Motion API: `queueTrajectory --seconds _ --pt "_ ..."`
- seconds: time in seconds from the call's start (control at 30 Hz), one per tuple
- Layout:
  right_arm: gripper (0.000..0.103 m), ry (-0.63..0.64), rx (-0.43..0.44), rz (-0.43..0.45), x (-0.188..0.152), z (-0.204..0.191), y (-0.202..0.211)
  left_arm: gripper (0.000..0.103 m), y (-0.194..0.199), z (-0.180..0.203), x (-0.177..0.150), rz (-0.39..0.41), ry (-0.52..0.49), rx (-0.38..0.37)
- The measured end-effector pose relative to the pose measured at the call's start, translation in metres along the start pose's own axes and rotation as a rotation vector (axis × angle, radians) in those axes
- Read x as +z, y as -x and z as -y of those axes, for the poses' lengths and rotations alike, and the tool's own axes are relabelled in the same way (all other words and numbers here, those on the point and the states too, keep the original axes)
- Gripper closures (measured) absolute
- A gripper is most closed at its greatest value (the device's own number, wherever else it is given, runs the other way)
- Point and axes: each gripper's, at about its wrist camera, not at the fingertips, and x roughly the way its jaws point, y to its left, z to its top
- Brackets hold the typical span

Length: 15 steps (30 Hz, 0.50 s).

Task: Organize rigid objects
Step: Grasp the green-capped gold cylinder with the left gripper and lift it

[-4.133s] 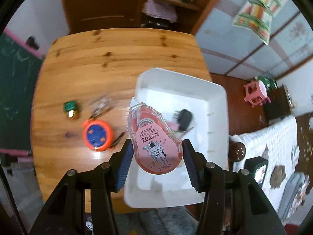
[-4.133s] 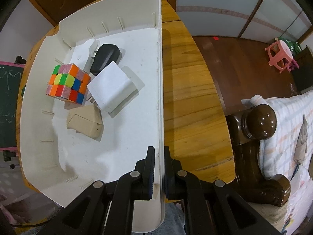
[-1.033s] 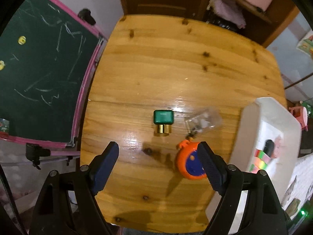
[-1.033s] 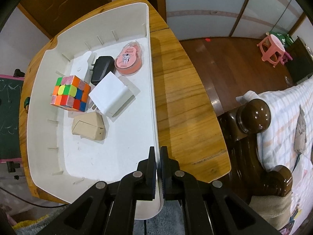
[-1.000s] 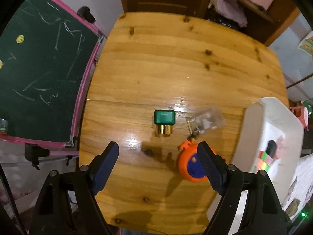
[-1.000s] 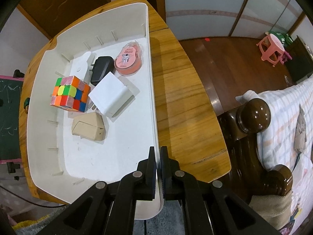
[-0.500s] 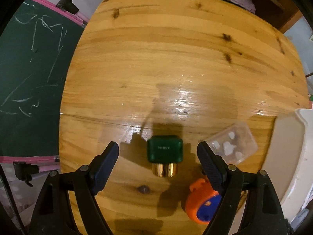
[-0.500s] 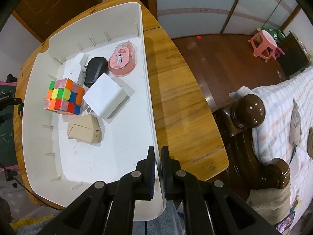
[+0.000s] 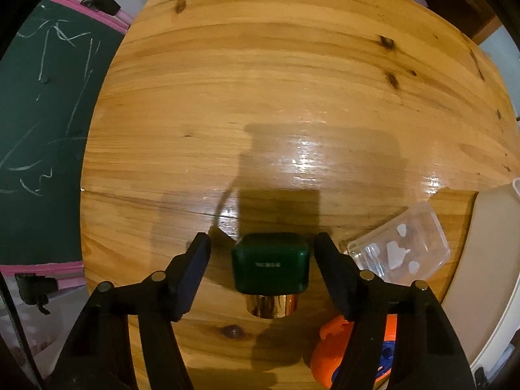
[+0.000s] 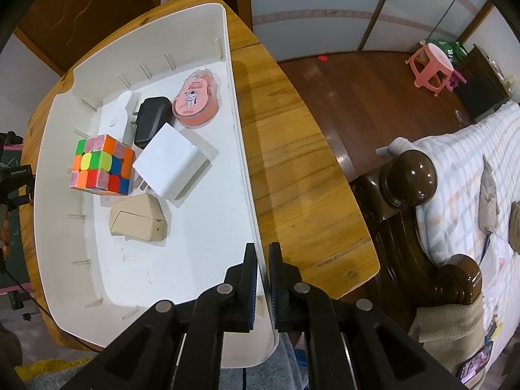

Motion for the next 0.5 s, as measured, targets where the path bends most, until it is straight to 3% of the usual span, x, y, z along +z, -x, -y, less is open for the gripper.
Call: queueTrajectory --seconds 0.07,0.17,0.5 --pt "0.096 -0.002 0.000 0.000 0.000 0.000 0.000 0.042 0.001 0.002 -0.001 0.008 -0.009 -0.010" --pt "0.096 -0.003 0.001 0.000 0.000 0.000 0.000 0.060 0.003 0.002 -0.002 0.009 -0.004 -0.027" --pt "0.096 0.004 0.007 0.005 -0.001 0.000 0.001 0.060 0.008 -0.015 -0.009 -0.020 0.057 -0.043"
